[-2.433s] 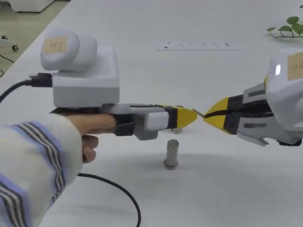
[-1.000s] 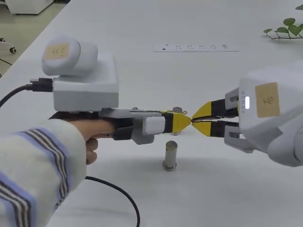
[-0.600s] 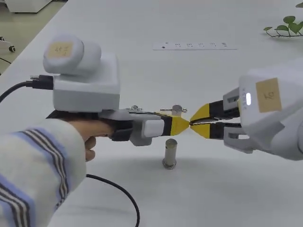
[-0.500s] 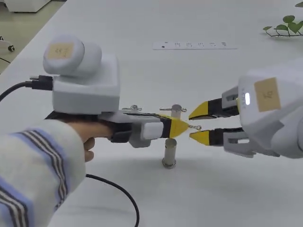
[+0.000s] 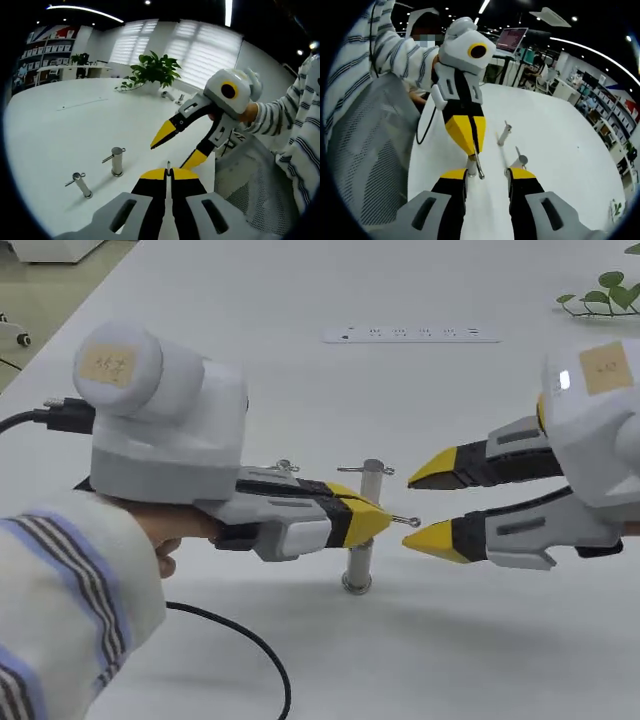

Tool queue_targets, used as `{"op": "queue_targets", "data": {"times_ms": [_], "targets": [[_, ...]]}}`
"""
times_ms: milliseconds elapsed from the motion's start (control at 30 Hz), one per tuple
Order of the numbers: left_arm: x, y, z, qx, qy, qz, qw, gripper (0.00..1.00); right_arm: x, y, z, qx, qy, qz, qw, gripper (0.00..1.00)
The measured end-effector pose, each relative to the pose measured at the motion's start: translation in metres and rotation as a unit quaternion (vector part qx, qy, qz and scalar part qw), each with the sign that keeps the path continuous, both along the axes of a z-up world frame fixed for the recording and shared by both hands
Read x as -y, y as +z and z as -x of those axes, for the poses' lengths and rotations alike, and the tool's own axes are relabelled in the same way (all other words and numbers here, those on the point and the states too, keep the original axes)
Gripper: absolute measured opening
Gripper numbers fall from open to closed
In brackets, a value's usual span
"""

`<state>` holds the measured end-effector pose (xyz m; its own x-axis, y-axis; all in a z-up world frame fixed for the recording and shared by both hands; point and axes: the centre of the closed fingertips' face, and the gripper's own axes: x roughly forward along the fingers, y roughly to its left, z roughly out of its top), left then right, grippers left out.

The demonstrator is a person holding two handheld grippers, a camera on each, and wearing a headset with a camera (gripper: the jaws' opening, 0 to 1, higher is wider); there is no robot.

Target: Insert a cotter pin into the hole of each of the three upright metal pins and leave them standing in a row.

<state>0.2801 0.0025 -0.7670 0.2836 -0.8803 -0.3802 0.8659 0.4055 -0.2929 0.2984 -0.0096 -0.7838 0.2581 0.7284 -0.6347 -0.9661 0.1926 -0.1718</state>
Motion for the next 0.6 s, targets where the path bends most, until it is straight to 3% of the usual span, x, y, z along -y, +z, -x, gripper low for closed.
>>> {"op": "queue_targets", "data": {"times_ms": [100,167,267,400,467,600], "targets": [[0.001,0.002,0.004,0.044,-0.028,-0.008,0.9986,0.0,0.002,-0.003,0.003,-0.028,0.0,-0.009,0.9996,0.35],[0.002,0.003,0.007,0.051,-0.036,-0.005,0.998,0.0,0.003,-0.006,0.008,-0.04,0.005,-0.008,0.9992,0.34],[0.002,0.005,0.009,0.08,-0.054,-0.01,0.9952,0.0,0.002,-0.008,0.013,-0.049,0.009,-0.01,0.9987,0.33],[0.002,0.004,0.012,0.098,-0.074,-0.02,0.9922,0.0,-0.001,-0.012,0.023,-0.062,0.026,-0.013,0.9976,0.24],[0.001,0.005,0.011,0.096,-0.07,-0.017,0.9928,0.0,-0.003,-0.013,0.026,-0.071,0.03,-0.016,0.9969,0.24],[0.002,0.006,0.014,0.103,-0.087,-0.022,0.9906,0.0,-0.007,-0.011,0.03,-0.079,0.037,-0.028,0.9958,0.13]]}}
